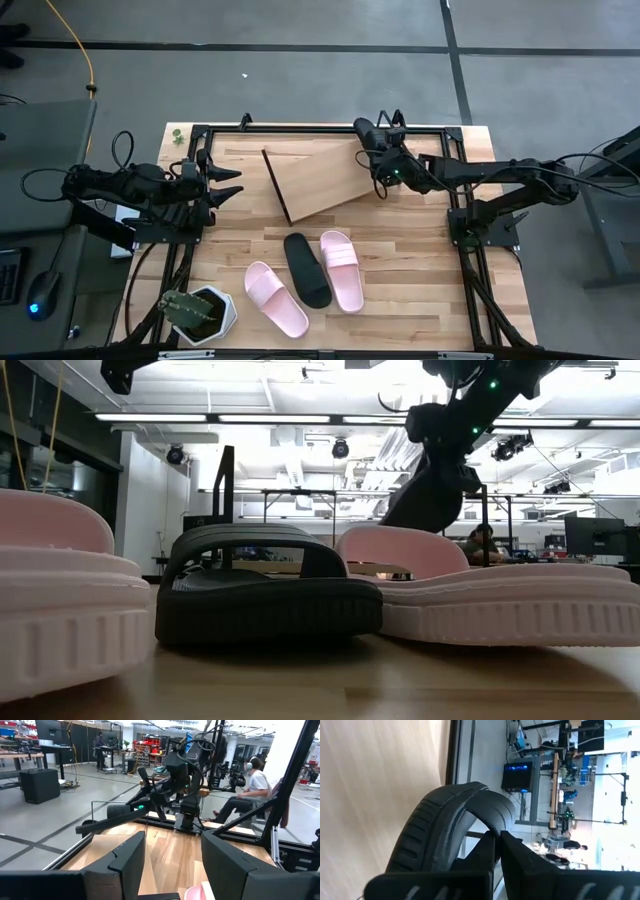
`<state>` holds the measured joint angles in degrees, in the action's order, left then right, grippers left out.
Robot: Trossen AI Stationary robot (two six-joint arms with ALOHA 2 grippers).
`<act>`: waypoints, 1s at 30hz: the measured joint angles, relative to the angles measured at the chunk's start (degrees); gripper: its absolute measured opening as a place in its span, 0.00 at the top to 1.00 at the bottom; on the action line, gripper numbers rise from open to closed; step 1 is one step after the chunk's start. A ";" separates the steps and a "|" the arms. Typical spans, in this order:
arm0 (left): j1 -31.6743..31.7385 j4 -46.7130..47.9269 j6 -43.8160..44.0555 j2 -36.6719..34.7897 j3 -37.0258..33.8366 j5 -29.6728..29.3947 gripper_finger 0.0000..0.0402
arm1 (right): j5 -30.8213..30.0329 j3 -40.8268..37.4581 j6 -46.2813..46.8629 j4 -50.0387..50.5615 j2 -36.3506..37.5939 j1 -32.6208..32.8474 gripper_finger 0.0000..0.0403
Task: Pick and place slides into the shelf
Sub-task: Put the right black slipper on the shelf
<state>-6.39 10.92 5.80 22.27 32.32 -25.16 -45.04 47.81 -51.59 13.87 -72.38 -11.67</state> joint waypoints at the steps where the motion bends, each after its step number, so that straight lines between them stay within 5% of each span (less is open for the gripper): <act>1: 0.00 -0.02 0.02 0.01 0.00 -0.01 0.56 | 0.01 0.00 -0.13 0.00 0.00 0.01 1.00; 22: 0.00 -0.06 0.04 0.01 0.00 0.00 0.56 | 0.29 0.00 4.76 10.26 0.02 0.05 1.00; 30: 0.02 -0.09 0.03 0.01 0.00 0.01 0.56 | 6.06 0.00 9.09 13.30 0.02 0.05 1.00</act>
<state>-6.37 10.83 5.84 22.28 32.32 -25.15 -38.98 47.81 -42.50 27.17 -72.36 -11.62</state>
